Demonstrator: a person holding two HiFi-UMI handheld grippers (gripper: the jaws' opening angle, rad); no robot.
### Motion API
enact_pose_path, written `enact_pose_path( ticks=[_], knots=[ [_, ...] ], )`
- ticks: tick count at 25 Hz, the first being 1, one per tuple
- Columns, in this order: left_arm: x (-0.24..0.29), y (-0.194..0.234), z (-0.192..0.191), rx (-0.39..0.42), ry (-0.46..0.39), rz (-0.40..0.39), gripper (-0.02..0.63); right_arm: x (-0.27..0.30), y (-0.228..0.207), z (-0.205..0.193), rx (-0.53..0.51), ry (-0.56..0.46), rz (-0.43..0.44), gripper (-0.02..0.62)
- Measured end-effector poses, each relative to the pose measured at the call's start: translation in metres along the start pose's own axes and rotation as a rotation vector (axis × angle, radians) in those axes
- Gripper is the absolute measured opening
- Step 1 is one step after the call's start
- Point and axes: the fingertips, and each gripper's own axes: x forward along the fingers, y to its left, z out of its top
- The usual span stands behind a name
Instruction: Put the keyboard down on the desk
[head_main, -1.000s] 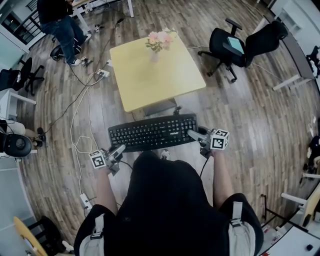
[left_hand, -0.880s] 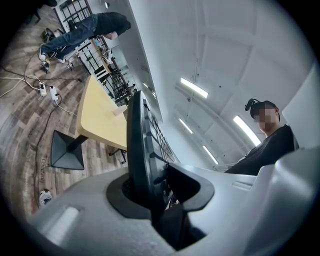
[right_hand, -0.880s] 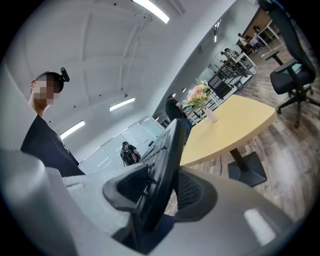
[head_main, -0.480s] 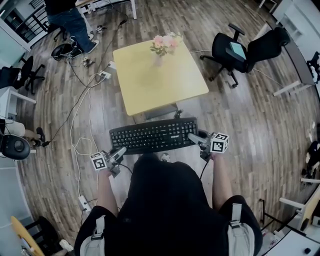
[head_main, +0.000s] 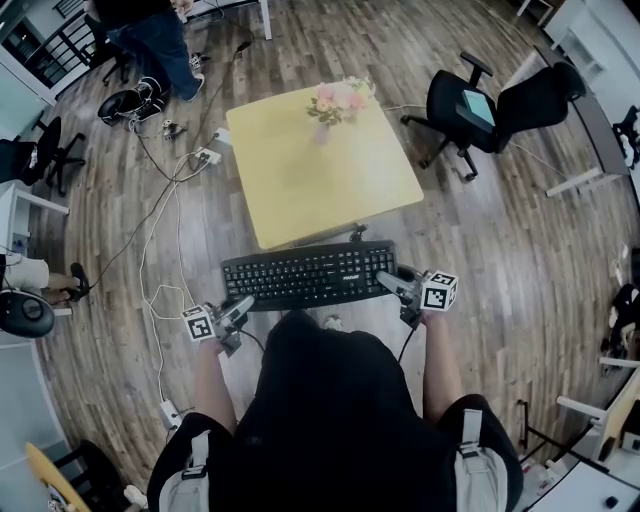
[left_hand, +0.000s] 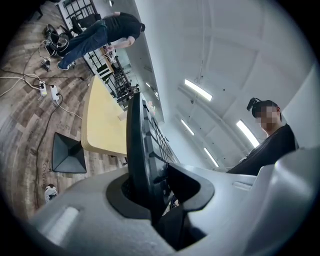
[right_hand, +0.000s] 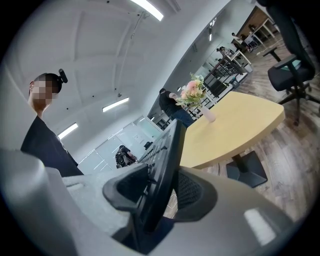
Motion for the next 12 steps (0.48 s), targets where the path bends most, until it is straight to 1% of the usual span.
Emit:
enact_pose_path(
  ticks=[4,12],
  knots=[
    [0.013,0.032,0.042,-0.024,0.016,0.002,0.114,0.033,-0.025,0.027,0.031,0.004,-0.023,0.160],
    [0.032,0.068,0.078,-0.064,0.046,0.006,0.114,0.061,-0.054,0.053,0.060,0.005,-0.051,0.161]
  ],
)
